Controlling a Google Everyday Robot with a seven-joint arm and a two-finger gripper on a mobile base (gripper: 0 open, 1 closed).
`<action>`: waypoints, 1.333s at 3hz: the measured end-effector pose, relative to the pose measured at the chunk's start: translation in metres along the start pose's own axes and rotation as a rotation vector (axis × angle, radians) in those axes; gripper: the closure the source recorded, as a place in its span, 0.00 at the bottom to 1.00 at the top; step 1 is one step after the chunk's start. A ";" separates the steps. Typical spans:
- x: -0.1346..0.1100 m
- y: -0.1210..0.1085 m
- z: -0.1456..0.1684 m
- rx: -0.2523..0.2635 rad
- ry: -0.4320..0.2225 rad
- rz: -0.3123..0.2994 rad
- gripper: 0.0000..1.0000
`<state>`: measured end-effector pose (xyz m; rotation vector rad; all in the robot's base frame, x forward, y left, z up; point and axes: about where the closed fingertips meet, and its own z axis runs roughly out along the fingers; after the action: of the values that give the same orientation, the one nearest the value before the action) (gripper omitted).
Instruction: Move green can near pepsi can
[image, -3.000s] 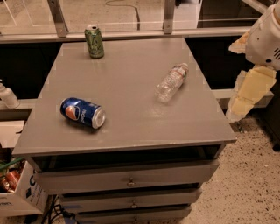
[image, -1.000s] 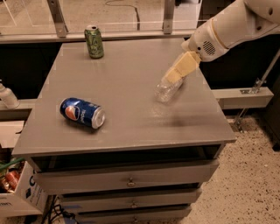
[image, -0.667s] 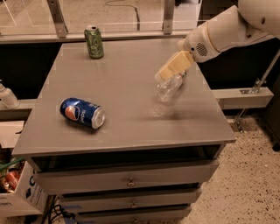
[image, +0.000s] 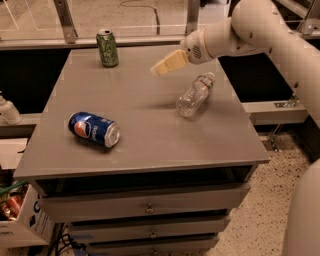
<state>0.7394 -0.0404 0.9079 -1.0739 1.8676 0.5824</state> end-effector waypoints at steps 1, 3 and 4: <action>-0.016 -0.020 0.044 -0.008 -0.078 0.033 0.00; -0.059 -0.019 0.106 -0.039 -0.192 0.032 0.00; -0.071 -0.012 0.131 -0.054 -0.204 0.024 0.00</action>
Offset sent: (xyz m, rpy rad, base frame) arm 0.0950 0.0940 0.0022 0.2275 -0.0698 0.0158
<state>0.8262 0.0808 0.9036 -0.9892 1.6977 0.7322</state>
